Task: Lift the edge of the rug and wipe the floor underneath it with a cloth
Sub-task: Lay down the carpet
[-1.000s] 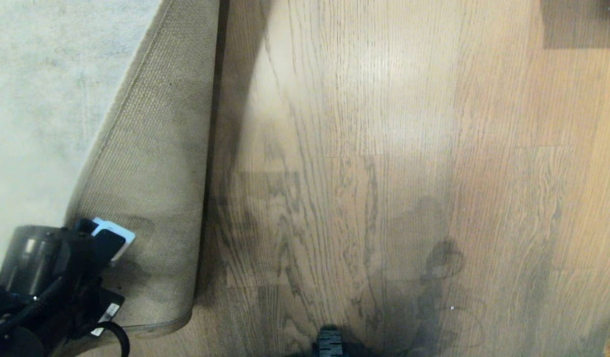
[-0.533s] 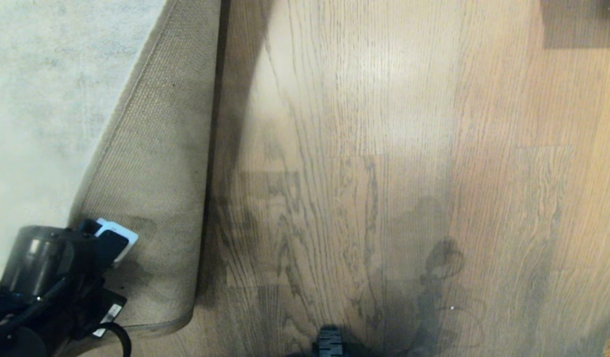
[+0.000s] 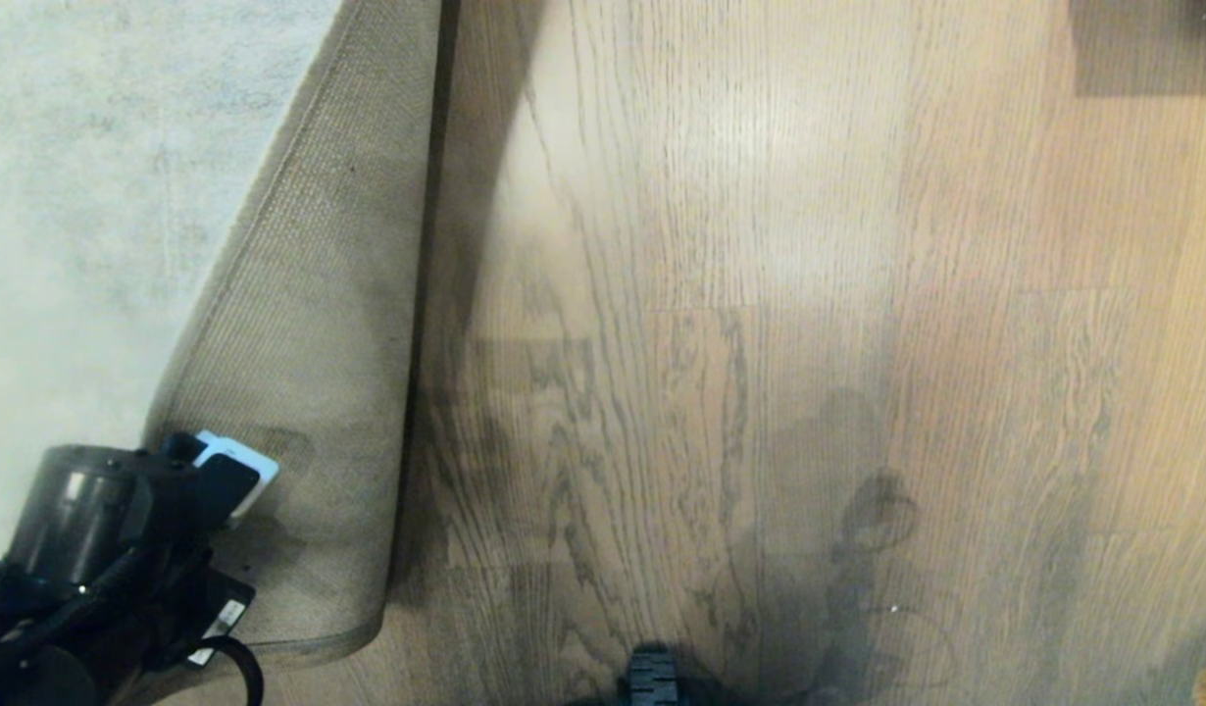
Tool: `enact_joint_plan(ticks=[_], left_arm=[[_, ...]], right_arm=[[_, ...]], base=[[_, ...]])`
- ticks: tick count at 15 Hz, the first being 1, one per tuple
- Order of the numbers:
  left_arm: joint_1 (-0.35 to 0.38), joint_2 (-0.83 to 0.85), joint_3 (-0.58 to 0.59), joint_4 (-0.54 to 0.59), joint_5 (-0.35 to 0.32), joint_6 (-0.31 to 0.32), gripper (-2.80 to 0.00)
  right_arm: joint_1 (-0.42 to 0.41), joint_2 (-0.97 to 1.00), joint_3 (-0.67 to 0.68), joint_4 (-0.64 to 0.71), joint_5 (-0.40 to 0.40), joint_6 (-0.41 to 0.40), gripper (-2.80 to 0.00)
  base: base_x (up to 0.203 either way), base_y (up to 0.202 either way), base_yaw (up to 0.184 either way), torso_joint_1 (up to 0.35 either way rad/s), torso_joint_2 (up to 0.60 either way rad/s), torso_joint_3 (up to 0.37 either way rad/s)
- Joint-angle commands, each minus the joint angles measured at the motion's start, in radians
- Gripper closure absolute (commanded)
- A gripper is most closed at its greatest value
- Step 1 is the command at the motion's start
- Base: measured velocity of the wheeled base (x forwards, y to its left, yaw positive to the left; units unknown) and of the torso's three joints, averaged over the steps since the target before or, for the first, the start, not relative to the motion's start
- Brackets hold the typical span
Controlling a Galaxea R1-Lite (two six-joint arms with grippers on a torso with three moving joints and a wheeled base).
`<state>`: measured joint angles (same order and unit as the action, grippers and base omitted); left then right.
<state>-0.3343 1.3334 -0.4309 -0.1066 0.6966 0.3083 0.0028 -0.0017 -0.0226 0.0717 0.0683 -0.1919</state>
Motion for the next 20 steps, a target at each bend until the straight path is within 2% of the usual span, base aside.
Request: enact_joint_plan(ticks=[1, 13, 14, 18, 20], left_arm=[[0.0, 0.002, 0.0, -0.002, 0.004, -0.005, 0.0], [-0.006, 0.02, -0.019, -0.002, 0.006, -0.028, 0.0], [-0.006, 0.021, -0.02, -0.002, 0.006, -0.028, -2.8], [-0.013, 0.02, -0.026, -0.002, 0.003, -0.029, -2.8], [-0.033, 0.018, -0.035, -0.002, 0.003, -0.057, -2.8]], right_arm=[[0.0, 0.002, 0.001, 0.0, 0.001, -0.001, 0.0], [0.0, 0.002, 0.0, 0.0, 0.001, -0.001, 0.0], [0.0, 0.002, 0.001, 0.0, 0.001, -0.001, 0.0], [0.0, 0.002, 0.0, 0.0, 0.001, -0.001, 0.0], [0.0, 0.002, 0.001, 0.0, 0.001, -0.001, 0.0]], base=[[0.0, 0.0, 0.0, 0.0, 0.0, 0.0], [0.0, 0.0, 0.0, 0.0, 0.0, 0.0], [0.0, 0.0, 0.0, 0.0, 0.0, 0.0], [0.0, 0.0, 0.0, 0.0, 0.0, 0.0], [0.0, 0.0, 0.0, 0.0, 0.0, 0.0]])
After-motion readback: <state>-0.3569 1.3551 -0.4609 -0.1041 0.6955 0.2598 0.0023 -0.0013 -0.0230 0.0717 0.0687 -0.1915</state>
